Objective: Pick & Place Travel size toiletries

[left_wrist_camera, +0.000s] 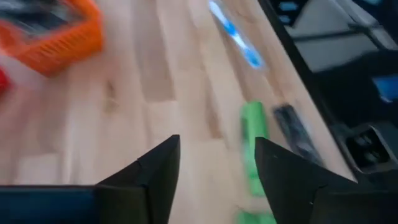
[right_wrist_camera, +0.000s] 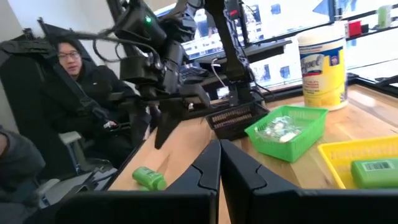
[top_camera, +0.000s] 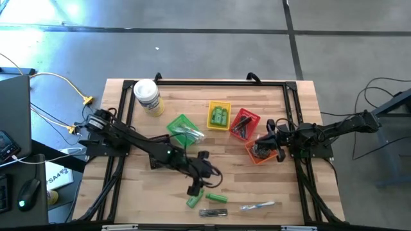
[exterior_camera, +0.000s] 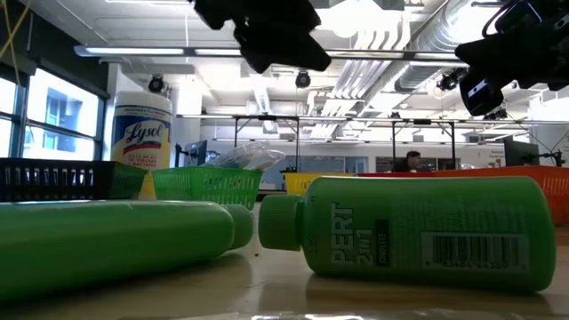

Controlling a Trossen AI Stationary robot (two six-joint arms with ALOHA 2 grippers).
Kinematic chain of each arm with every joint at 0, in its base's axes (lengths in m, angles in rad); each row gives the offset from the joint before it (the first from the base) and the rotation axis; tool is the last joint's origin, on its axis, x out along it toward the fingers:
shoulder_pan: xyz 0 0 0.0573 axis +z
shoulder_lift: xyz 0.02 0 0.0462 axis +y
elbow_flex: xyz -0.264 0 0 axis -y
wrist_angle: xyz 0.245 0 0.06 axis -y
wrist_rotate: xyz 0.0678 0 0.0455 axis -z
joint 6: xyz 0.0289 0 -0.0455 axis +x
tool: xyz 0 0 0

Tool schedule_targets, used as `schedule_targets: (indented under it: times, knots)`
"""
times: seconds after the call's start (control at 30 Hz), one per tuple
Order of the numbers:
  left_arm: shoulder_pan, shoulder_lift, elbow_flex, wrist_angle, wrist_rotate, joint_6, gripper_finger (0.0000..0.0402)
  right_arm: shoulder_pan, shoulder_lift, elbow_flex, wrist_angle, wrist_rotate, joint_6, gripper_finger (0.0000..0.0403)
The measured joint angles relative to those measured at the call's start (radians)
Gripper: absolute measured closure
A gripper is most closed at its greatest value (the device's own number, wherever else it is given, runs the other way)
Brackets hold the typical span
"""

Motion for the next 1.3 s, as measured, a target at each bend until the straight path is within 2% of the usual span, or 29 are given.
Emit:
schedule_targets:
  times: [0.2, 0.47, 0.8, 1.3]
  knots:
    - [-0.016, 0.100, 0.097, -0.050, 0.138, -0.013, 0.0154, 0.000, 0.000, 0.000, 0.006, -0.030, 0.000, 0.0400]
    - [-0.040, 0.244, 0.216, -0.122, 0.143, -0.080, 0.0118, 0.000, 0.000, 0.000, 0.009, -0.033, 0.000, 0.0400]
    - [-0.056, 0.338, 0.252, -0.101, 0.136, -0.079, 0.0114, 0.000, 0.000, 0.000, 0.004, -0.032, -0.001, 0.0400]
    - [-0.057, 0.405, 0.253, -0.040, 0.105, -0.073, 0.0114, 0.000, 0.000, 0.000, 0.015, -0.031, -0.001, 0.0401]
